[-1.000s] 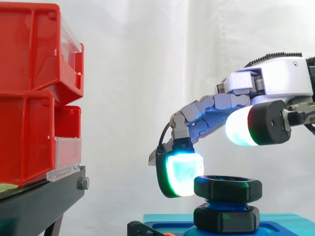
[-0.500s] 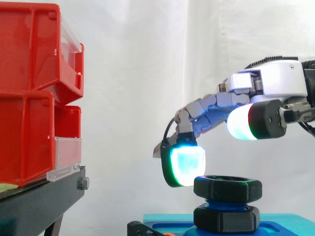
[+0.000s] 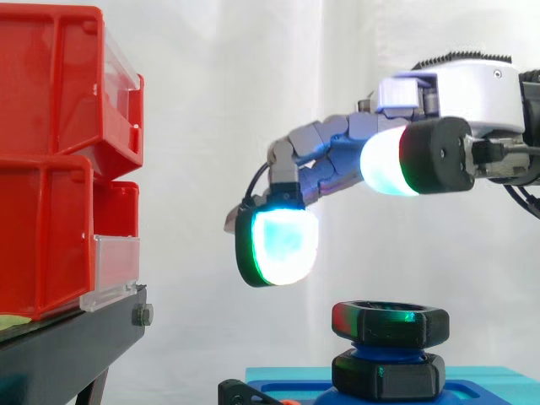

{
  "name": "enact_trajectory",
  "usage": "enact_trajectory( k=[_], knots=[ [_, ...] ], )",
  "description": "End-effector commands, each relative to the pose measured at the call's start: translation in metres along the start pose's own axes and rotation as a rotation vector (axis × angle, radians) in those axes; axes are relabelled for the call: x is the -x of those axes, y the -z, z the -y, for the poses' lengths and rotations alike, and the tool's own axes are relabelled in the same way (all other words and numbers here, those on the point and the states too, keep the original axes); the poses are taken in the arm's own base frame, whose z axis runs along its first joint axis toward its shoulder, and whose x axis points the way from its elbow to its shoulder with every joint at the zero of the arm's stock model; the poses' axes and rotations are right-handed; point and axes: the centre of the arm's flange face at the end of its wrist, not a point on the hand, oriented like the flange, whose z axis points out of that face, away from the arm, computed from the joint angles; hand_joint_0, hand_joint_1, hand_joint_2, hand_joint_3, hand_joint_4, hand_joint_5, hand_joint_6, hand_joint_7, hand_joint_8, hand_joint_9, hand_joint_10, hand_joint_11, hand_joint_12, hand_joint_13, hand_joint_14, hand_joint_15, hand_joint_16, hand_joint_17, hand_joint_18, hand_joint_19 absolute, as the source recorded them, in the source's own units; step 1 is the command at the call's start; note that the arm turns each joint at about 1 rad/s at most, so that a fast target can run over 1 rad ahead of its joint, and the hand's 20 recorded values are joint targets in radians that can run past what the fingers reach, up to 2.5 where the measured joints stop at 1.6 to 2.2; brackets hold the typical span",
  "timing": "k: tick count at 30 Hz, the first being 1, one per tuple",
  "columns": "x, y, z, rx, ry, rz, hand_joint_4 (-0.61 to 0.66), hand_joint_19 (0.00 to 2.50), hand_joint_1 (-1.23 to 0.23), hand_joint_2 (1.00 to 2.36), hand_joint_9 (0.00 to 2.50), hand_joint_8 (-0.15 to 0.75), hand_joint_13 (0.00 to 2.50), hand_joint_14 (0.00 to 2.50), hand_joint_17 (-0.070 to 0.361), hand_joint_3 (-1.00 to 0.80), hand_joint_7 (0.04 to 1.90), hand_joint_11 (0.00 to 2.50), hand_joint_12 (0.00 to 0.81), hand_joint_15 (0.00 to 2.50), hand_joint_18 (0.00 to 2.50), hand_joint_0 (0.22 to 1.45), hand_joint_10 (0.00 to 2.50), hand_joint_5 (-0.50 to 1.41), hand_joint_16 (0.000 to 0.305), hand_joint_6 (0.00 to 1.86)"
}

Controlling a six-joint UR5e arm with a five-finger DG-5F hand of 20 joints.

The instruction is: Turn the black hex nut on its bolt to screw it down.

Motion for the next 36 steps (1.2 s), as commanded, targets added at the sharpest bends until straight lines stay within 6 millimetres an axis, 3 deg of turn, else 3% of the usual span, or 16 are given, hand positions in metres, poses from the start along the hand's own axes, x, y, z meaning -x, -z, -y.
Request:
enact_trajectory(
  k=[1,8,15,31,36],
  knots=[
    [0.0,-0.006,-0.011,-0.006,0.002,0.015,0.3,0.18,-0.15,1.0,0.45,0.297,0.45,0.0,0.118,-0.5,1.18,0.12,0.369,0.06,0.36,0.49,0.0,-0.1,0.052,0.5],
    [-0.004,-0.011,-0.026,-0.024,-0.002,-0.003,0.31,0.17,-0.15,1.0,0.45,0.296,0.45,0.0,0.118,-0.5,1.17,0.13,0.37,0.06,0.36,0.49,0.0,-0.1,0.053,0.5],
    [-0.029,-0.002,-0.026,-0.026,-0.009,-0.035,0.3,0.18,-0.15,1.0,0.45,0.295,0.45,0.0,0.119,-0.5,1.18,0.12,0.369,0.06,0.36,0.49,0.0,-0.1,0.053,0.5],
    [-0.032,0.001,-0.027,-0.024,-0.012,-0.056,0.27,0.16,-0.16,1.0,0.46,0.296,0.45,0.0,0.118,-0.5,1.19,0.13,0.368,0.05,0.37,0.5,0.0,-0.09,0.052,0.55],
    [-0.034,-0.003,-0.036,-0.014,-0.011,-0.053,0.29,0.17,-0.16,1.0,0.46,0.296,0.45,0.0,0.118,-0.5,1.17,0.13,0.368,0.05,0.37,0.5,0.0,-0.1,0.052,0.56]
  ],
)
